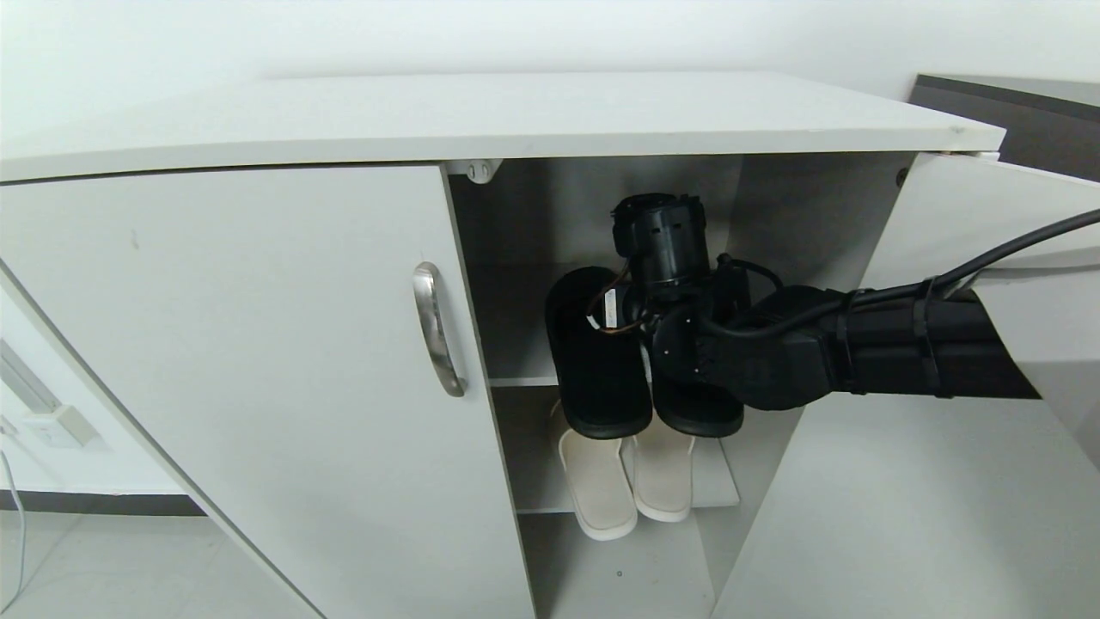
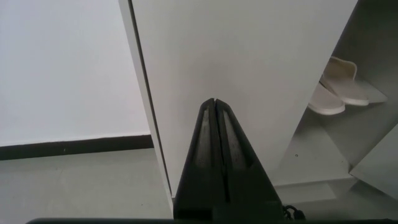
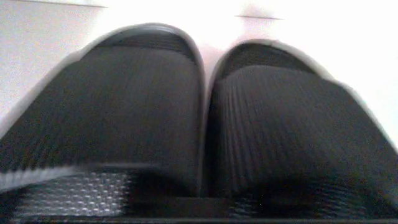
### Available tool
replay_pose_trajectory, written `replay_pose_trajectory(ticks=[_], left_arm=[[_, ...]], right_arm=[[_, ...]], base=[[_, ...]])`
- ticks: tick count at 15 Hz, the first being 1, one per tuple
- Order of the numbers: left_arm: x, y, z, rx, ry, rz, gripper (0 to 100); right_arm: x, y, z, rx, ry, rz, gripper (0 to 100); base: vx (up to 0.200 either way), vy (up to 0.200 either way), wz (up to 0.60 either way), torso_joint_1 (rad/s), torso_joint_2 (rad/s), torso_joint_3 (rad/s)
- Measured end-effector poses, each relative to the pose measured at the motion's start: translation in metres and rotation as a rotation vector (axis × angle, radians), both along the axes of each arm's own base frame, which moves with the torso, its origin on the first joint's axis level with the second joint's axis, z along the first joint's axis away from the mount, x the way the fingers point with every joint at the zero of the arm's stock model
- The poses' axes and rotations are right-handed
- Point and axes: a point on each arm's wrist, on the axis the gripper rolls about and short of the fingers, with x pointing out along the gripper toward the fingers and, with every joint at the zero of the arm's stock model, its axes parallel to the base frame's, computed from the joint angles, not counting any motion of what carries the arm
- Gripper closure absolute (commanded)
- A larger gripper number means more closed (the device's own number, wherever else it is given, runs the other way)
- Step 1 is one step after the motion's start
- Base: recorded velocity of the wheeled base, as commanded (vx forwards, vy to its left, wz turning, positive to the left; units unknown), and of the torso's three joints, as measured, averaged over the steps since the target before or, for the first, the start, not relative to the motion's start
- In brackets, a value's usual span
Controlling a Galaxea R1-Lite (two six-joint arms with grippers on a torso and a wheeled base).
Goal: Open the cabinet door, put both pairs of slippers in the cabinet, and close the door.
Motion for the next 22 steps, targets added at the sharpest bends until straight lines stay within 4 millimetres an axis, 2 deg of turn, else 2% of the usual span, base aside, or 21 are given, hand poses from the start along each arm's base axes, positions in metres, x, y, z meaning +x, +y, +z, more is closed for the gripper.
replay_pose_trajectory(ticks=[5, 12, 14, 18, 22], left_arm=[[0.000, 0.000, 0.000, -0.001, 0.000, 0.000, 100], [0.000, 0.000, 0.000, -0.002, 0.000, 0.000, 100], [0.000, 0.000, 0.000, -0.001, 0.000, 0.000, 100], [0.000, 0.000, 0.000, -0.001, 0.000, 0.000, 100], [0.000, 0.000, 0.000, -0.001, 0.000, 0.000, 100]], right_arm=[[-0.008, -0.002, -0.008, -0.014, 0.026, 0.005, 0], [-0.060, -0.006, -0.007, 0.009, 0.024, 0.078, 0], [-0.069, -0.008, -0.006, 0.011, 0.016, 0.091, 0], [-0.065, -0.008, -0.001, 0.021, 0.003, 0.085, 0], [-0.038, -0.005, 0.008, 0.013, -0.040, 0.048, 0]], base=[[0.000, 0.000, 0.00, 0.000, 0.00, 0.000], [0.000, 0.000, 0.00, 0.000, 0.00, 0.000], [0.000, 0.000, 0.00, 0.000, 0.00, 0.000], [0.000, 0.000, 0.00, 0.000, 0.00, 0.000], [0.000, 0.000, 0.00, 0.000, 0.00, 0.000]])
